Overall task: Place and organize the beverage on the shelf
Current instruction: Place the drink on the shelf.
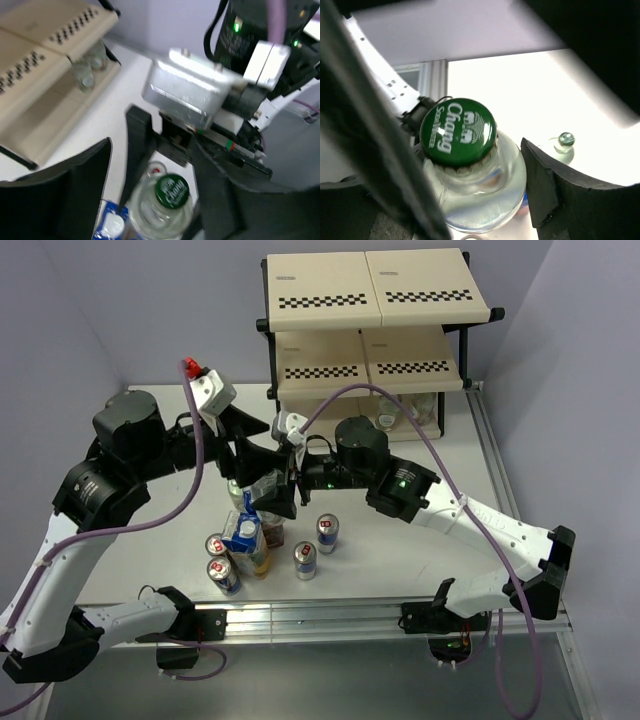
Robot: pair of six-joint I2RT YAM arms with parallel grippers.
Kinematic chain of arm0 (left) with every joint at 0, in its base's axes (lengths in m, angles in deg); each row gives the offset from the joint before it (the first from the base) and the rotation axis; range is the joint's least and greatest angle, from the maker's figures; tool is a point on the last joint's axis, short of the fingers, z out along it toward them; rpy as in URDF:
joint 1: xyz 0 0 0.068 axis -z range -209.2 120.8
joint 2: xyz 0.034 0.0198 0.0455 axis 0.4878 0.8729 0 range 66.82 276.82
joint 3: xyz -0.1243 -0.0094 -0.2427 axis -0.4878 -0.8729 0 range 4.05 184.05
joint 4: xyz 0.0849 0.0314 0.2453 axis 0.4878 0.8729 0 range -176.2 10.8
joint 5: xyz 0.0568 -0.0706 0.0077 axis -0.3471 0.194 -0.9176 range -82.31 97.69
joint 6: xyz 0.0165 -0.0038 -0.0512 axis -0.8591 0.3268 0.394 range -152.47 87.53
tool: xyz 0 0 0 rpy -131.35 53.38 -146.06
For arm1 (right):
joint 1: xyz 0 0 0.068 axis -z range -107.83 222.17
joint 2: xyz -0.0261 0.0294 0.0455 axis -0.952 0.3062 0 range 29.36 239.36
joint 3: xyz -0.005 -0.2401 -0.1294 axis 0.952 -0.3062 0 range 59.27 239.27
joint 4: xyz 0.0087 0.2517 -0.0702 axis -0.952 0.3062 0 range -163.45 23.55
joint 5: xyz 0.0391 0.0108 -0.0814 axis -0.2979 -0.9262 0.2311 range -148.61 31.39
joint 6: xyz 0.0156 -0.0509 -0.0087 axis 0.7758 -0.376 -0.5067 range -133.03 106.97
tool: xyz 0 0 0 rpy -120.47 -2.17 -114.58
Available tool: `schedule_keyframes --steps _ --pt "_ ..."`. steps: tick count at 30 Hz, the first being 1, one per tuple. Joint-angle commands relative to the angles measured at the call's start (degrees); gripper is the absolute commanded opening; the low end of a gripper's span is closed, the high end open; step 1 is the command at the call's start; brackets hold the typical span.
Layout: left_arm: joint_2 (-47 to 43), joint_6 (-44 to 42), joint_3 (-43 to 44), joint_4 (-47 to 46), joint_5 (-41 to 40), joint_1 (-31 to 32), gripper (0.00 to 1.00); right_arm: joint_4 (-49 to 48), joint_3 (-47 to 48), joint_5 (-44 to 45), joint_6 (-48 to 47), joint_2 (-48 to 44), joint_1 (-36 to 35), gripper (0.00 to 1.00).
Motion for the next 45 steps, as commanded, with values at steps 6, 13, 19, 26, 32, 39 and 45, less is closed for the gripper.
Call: schedule_keyframes --steps 6,13,19,26,32,39,45 --pt "-4.27 2.4 -1.66 -13.23 -2.1 0.17 0.94 -14.09 1.61 1.56 2.61 -5.38 -0.12 0.0" --pt "-6.48 9.17 -2.46 -15.19 -35.97 0.08 1.0 -19.79 -5.93 20.86 4.11 -10.65 1.9 0.0" --pt "-7.43 11.56 -4.82 -10.78 -63.28 -0.01 1.0 -27.97 -16.12 39.69 5.41 -15.58 7.95 0.0" --pt "-13.5 9.09 -15.28 -14.92 -67.4 0.08 0.99 -45.89 -28.61 44.38 5.42 -13.14 22.02 0.0" --pt "-14.64 7.34 -21.79 -16.93 -72.42 -0.01 0.99 -67.23 -34.14 39.29 4.9 0.56 28.97 0.0" --pt "-17.11 5.84 -27.32 -20.28 -69.61 -0.01 1.0 -89.49 -33.72 34.62 -1.43 16.22 30.91 0.0" --pt "-18.6 5.14 -29.88 -22.12 -69.26 -0.01 0.99 -91.26 -28.97 34.88 -0.29 24.84 32.05 0.0"
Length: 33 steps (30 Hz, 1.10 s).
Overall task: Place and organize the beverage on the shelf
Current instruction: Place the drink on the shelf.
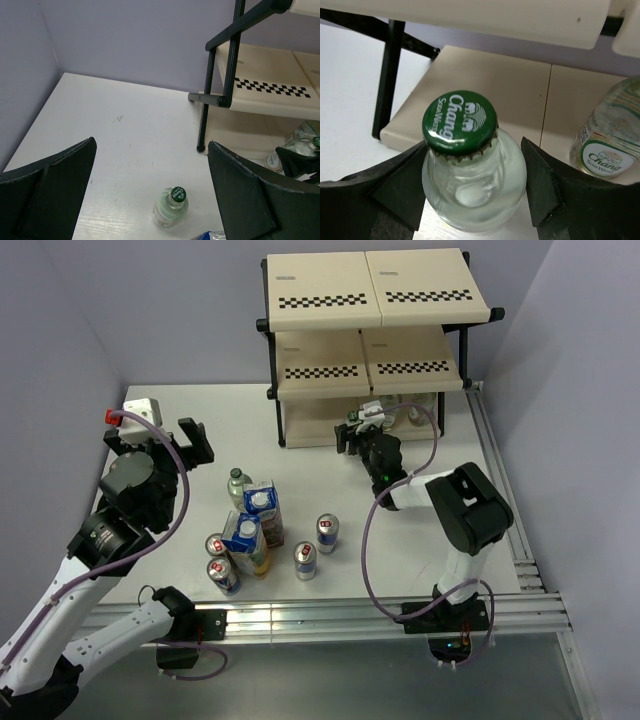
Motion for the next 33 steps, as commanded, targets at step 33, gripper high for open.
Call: schedule_keyframes --steps 33 --pt "-4.79 -1.27 -2.55 -5.72 2.6 -0.03 1.0 -27.38 17.62 2.9 4.32 15.6 3.81 0.0"
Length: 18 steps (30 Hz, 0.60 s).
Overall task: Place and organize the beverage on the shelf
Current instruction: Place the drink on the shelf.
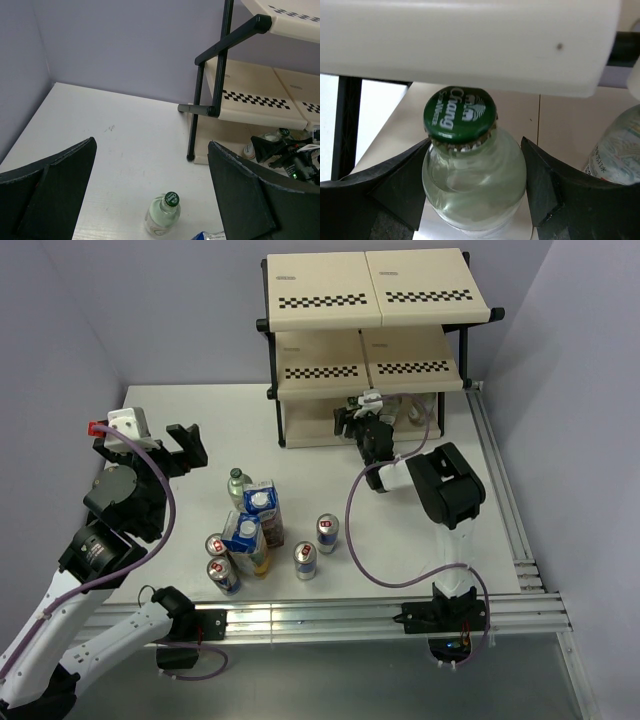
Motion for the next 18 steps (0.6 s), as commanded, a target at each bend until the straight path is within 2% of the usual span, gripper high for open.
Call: schedule_keyframes --steps 1,18 --pt "-0.5 -0.74 0.14 -2.13 1.42 -0.03 1.0 -22.35 4.38 2.26 2.29 -0.34 0.51 0.0" --pt "0.46 0.22 0.05 -1.78 3.97 -0.03 1.0 -27.89 9.47 6.92 5.45 5.02 0.5 0.0"
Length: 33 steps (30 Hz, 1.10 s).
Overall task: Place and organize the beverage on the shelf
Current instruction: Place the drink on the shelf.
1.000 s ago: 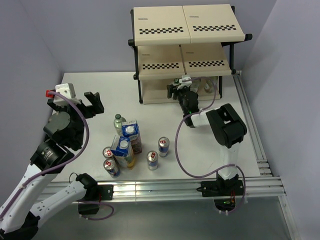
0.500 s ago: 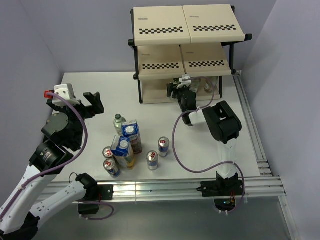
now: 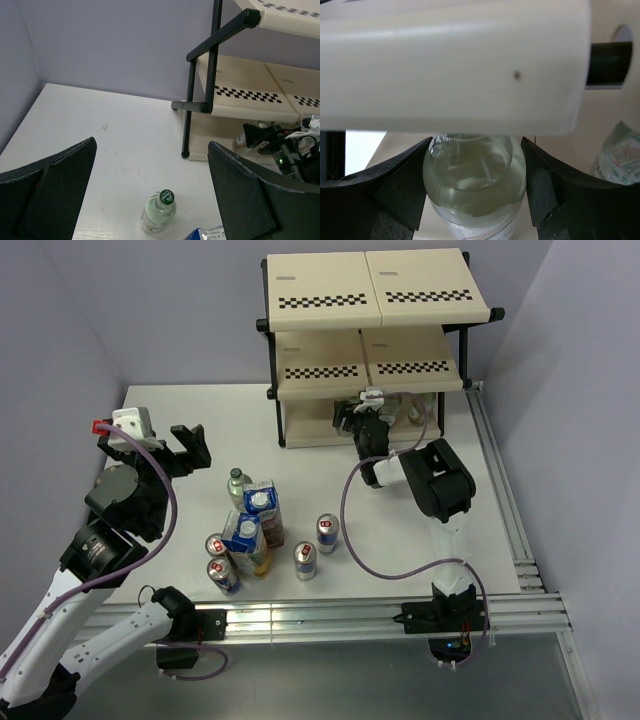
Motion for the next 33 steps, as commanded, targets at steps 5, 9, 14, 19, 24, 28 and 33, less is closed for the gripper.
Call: schedule_keyframes --steps 5,9,14,19,24,28,33 --pt "0.03 -0.02 -0.28 -2.09 1.43 0.06 0.99 -25.78 5.96 2.84 2.71 1.23 0.33 0.0" --pt "0.55 -0.02 -0.19 -1.91 2.13 -0.03 1.0 -25.16 7.37 2.66 2.27 2.11 0.33 0.0" --pt "0.11 -0.02 -0.19 -2.0 2.31 -0.03 1.0 -24.46 6.41 2.23 1.39 1.93 0.33 0.0" --pt "-0.15 -0.19 -0.19 -1.91 2.66 0.06 0.99 -20.07 5.7 0.82 0.07 0.71 0.24 0.27" --pt "-0.5 -0.28 -0.28 -2.0 2.4 -0.03 0.99 -17.34 6.32 -0.93 -0.19 0.09 0.07 0.45" --pt "-0.68 -0.72 -0.36 -2.09 2.49 -0.03 0.99 -13.57 6.76 -4.1 -0.72 -0.44 -0.11 0.52" --pt "-0.33 -0.9 -0.54 -2.0 2.49 0.06 1.0 -9.87 7.2 -2.79 0.95 -1.05 -0.11 0.67"
